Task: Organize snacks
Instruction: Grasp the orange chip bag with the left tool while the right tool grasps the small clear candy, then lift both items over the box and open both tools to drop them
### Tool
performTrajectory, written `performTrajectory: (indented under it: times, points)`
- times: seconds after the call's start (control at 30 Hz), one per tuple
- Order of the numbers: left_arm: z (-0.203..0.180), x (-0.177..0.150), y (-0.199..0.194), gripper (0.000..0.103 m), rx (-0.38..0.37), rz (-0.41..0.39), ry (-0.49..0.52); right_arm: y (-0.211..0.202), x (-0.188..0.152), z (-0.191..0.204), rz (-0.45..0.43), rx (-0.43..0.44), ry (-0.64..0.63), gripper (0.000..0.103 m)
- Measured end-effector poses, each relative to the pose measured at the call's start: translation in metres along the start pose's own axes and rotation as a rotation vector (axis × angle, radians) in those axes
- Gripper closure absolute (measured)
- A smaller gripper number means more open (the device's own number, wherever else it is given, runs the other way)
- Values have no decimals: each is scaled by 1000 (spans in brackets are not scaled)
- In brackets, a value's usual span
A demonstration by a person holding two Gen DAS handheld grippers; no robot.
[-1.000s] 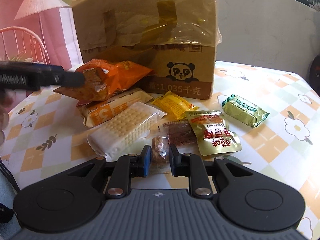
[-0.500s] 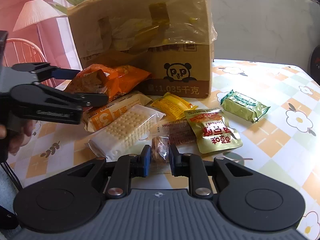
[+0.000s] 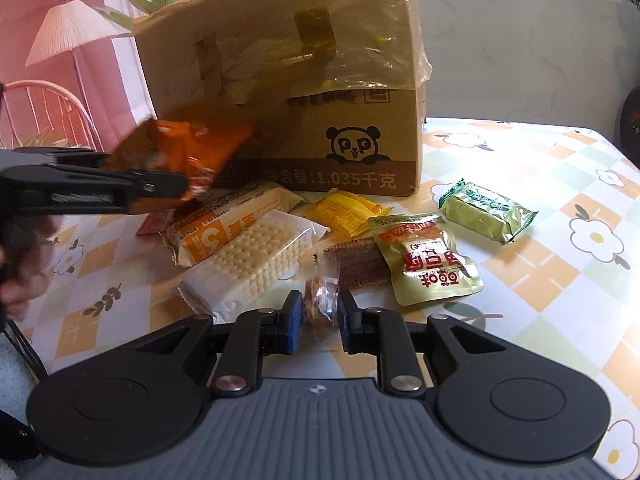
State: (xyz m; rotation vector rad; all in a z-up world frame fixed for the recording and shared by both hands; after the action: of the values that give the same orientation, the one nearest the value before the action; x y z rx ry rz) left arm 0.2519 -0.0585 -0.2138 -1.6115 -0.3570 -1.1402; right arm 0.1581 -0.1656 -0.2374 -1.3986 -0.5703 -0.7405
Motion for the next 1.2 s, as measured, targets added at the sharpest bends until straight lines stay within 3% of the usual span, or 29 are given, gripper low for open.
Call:
performTrajectory:
  times: [0.2, 0.37, 0.53, 0.7, 0.83, 0.93, 1.2]
  points:
    - [20, 1, -43, 48, -17, -50, -92, -19, 16, -1, -43, 0, 8, 83]
    - [42, 15, -75, 48, -5, -115, -153, -40, 50, 3, -112, 14, 14, 83]
    - [67, 57, -104, 48, 14, -210, -171, -65, 116, 12, -233, 43, -27, 83]
    - [75, 121, -114, 48, 30, -315, -141, -74, 192, 24, -331, 66, -82, 83]
    - [72, 172, -99, 48, 21, -355, -108, -58, 242, 28, -373, 39, -127, 83]
    - [72, 197, -77, 48, 12, -353, -116, -28, 269, 28, -345, 12, -127, 83]
    - [82, 218, 4, 47, 28, -250, -150, 37, 286, 10, -240, -89, -115, 83]
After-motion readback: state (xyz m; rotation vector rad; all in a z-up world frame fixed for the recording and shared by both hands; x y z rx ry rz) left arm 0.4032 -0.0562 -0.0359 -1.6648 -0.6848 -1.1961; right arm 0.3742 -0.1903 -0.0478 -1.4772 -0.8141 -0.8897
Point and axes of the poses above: each gripper's, at about its wrist camera, not at the fingertips, and y roughly the way its jaws point, z to its left, x to its top, the point moved 10 cm from there along y, roughly the way its jaws point, and after that the axes turned 7 degrees about -x, right-handed, at the moved point
